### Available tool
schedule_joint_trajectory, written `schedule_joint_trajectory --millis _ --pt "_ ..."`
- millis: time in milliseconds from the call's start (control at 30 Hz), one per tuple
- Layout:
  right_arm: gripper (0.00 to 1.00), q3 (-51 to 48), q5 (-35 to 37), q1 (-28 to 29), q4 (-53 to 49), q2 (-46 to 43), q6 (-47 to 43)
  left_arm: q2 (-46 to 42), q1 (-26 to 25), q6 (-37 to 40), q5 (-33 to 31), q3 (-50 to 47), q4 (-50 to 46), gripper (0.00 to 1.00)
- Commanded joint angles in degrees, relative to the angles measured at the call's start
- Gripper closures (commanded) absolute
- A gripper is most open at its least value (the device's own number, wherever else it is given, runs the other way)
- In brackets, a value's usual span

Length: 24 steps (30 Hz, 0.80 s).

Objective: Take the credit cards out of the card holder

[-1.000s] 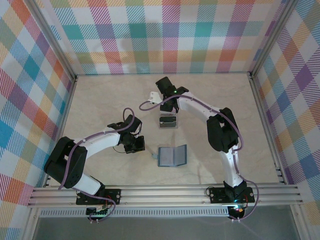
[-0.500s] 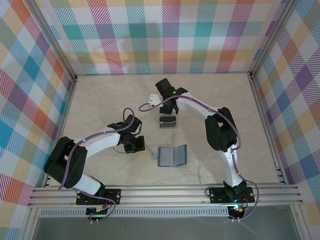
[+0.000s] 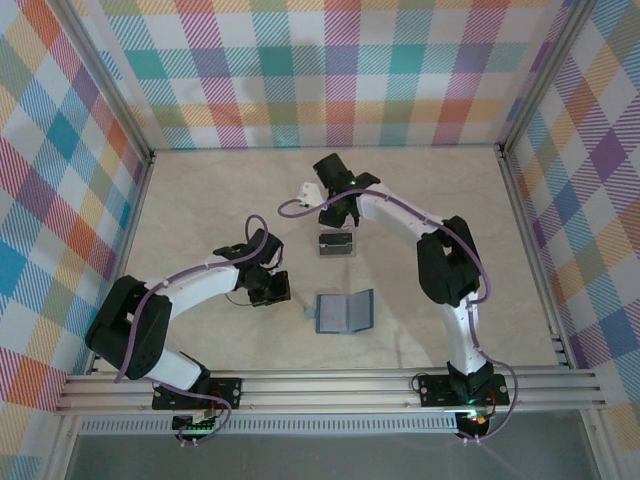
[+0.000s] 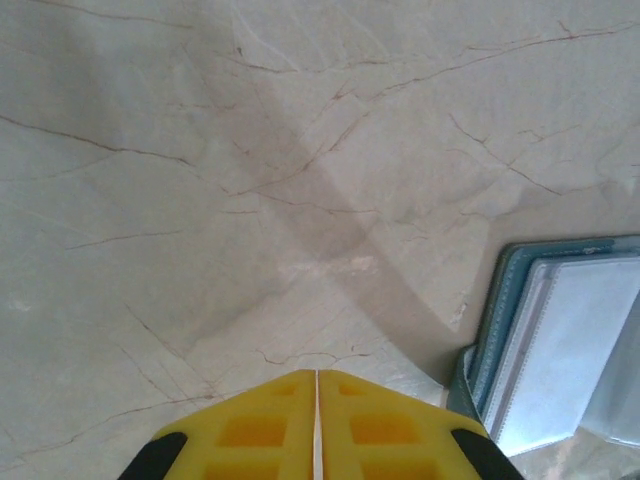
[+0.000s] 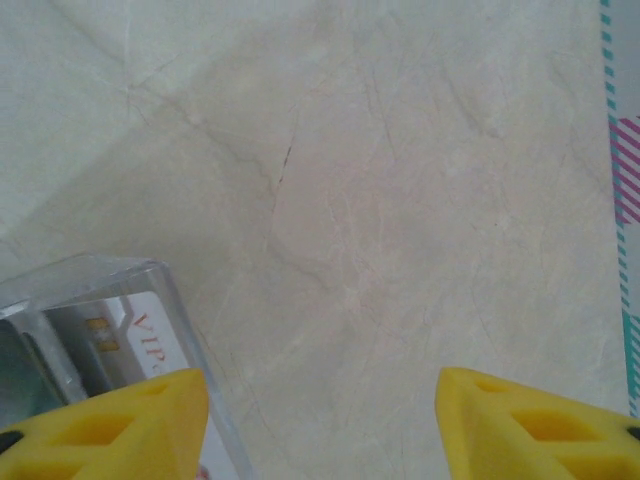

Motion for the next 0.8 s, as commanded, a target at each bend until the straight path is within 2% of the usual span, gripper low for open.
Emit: schedule_joint_trajectory --millis 0,267,433,600,767 --pt "0.39 -0.3 -4.4 -0.1 -4.0 -5.3 11.9 -1.7 0.7 -0.5 2.4 0.1 0.0 0.90" --pt "0.42 -13.9 -14.7 0.1 -0.6 -17.7 41.6 -0.8 -2.0 -1.1 4.4 2.9 1.0 0.89" --pt "0.47 -22.1 -20.9 0.2 -0.3 -24.3 58.0 0.5 -5.2 -0.1 1.6 6.7 -2.7 0.80" --pt "0.49 -28.5 -25.4 0.2 -0.4 -29.1 69.9 3.2 -7.5 1.2 -1.1 9.1 -6.6 0.70" --pt "0.50 -35.1 -29.6 0.7 1.1 -32.5 77.4 5.2 -8.7 1.8 -3.7 9.4 -9.0 0.63"
